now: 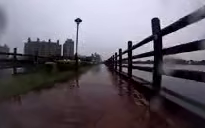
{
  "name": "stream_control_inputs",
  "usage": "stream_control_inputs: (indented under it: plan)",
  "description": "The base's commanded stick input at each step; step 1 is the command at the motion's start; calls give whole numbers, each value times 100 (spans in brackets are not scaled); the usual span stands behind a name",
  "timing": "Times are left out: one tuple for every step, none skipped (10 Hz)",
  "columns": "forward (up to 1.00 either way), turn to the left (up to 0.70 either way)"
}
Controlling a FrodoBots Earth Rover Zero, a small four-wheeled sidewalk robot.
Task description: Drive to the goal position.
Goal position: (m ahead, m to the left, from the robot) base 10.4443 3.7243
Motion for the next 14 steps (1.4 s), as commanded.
stream_control_inputs:
  plan:
    - [100,0]
    - [100,0]
    - [100,0]
    - [100,0]
    - [100,0]
    - [100,0]
    - [100,0]
    - [100,0]
    - [100,0]
    - [100,1]
    - [100,6]
    - [100,11]
    - [100,3]
    - [100,2]
